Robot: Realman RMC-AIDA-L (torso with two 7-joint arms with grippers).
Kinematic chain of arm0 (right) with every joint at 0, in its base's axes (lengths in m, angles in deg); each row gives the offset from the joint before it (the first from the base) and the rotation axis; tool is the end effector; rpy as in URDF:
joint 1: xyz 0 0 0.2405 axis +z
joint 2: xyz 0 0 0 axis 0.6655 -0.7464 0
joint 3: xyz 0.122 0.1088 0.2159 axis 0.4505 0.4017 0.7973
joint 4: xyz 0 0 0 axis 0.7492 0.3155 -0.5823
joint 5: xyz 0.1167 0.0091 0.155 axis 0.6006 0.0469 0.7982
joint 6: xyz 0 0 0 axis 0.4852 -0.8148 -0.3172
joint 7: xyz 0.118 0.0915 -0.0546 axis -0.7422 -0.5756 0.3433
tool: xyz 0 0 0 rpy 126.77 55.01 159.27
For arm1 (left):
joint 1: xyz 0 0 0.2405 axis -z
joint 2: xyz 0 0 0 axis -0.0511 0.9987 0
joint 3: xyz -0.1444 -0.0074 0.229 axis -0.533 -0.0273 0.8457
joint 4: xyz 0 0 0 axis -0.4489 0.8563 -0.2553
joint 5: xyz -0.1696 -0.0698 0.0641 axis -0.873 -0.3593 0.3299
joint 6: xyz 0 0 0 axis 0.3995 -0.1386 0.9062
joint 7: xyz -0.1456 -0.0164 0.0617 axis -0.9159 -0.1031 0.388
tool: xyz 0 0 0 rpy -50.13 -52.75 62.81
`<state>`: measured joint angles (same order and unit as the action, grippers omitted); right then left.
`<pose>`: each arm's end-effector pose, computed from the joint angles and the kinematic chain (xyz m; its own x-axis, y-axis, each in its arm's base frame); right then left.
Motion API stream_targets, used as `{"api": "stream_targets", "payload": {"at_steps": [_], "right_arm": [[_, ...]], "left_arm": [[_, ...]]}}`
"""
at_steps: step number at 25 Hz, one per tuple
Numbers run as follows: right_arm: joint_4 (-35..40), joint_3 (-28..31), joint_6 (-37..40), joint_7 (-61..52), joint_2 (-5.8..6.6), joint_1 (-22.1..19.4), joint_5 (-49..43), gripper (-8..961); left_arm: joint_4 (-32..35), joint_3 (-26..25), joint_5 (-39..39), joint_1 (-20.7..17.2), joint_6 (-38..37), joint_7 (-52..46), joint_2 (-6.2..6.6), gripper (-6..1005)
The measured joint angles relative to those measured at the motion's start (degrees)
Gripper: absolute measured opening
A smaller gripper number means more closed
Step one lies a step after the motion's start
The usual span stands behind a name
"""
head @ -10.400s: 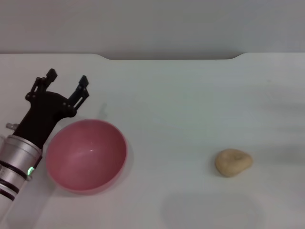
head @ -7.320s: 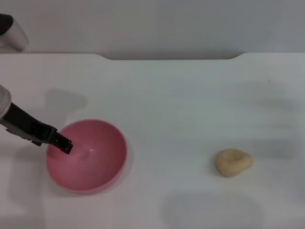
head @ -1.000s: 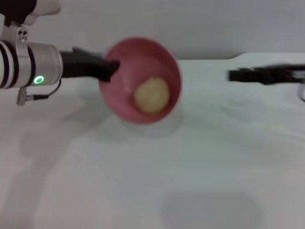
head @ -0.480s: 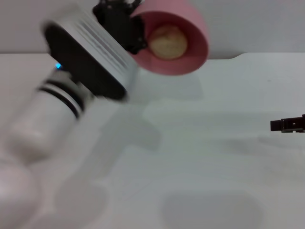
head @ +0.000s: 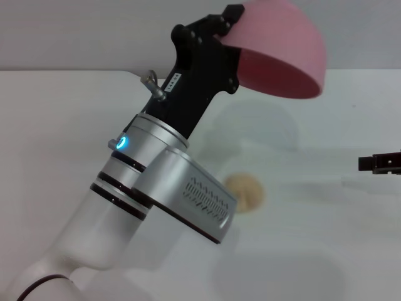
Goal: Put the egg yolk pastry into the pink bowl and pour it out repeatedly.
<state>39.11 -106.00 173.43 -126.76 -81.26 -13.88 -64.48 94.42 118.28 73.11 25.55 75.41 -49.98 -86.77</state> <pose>0.3039 0.3239 0.0500 0.2611 -0.8845 -0.3867 -0.9653 -0.2373 -0.1090 -0.1234 0.3076 -0.0855 0.7495 -0.6317 -0.1981 -0.2496 0.0076 -0.9683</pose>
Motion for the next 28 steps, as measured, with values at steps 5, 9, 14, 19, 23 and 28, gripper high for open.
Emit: {"api": "stream_targets", "payload": {"at_steps": [5,9,14,19,23,28], "right_arm": [[0.01,-0.14,0.04,0.28,0.00,0.32,0.13,450],[0.11,-2.21,0.14,0.81,0.00,1.12,0.19,450],[0.12,-6.86,0.16,2.41,-0.04,2.78,0.43,451],[-0.12,-13.87,-0.27,3.75,-0.33,4.36,0.47,451],[-0.82,-18.26,-0.51,4.13,-0.40,5.77,1.02,452],[-1.67,-23.86,-2.06,4.17,-0.45,6.70,4.32,452]], "left_arm": [[0.22,-0.67,-2.75,0.53,-0.84,-1.04,0.00,0],[4.62,-5.49,-6.14,-0.46,-5.63,-4.38,0.39,-1],[16.61,-24.18,-14.82,-3.48,-32.57,-5.72,0.55,-1],[19.39,-51.27,-24.76,-0.58,-76.56,-11.29,0.97,0],[14.07,-71.04,-18.46,5.67,-105.91,-22.21,1.66,0],[17.32,-82.08,1.48,8.00,-124.01,-40.99,1.85,0]]}}
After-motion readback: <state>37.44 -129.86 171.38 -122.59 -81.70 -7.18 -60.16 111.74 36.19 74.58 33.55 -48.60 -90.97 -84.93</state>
